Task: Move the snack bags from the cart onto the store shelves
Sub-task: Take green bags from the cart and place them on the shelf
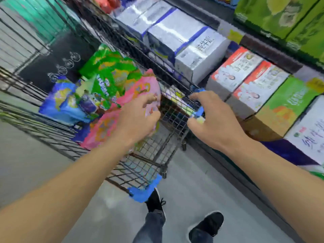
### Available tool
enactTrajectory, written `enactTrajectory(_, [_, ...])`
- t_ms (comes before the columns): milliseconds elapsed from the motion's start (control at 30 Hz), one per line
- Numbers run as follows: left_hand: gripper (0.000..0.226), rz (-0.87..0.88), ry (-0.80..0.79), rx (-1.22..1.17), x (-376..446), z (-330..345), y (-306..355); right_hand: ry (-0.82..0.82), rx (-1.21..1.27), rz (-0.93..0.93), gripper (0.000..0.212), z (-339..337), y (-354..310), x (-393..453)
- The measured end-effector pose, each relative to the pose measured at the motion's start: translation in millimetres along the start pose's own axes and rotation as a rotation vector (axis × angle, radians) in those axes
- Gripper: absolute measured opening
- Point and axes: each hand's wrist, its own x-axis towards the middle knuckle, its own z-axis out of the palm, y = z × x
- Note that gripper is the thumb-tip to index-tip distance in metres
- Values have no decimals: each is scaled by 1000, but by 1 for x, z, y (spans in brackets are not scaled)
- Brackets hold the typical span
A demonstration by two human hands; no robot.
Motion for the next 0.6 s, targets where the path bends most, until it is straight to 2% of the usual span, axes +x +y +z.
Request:
enactTrajectory(133, [33,-108,83,37,0,-60,-67,-82,-21,-67,54,41,-62,36])
enactTrajectory(433, [49,-229,67,96,18,-138,-162,-206,-131,-193,54,114,-151,111])
enactTrajectory(600, [52,-262,58,58,37,-149,-192,-231,-129,-152,56,146,-174,153])
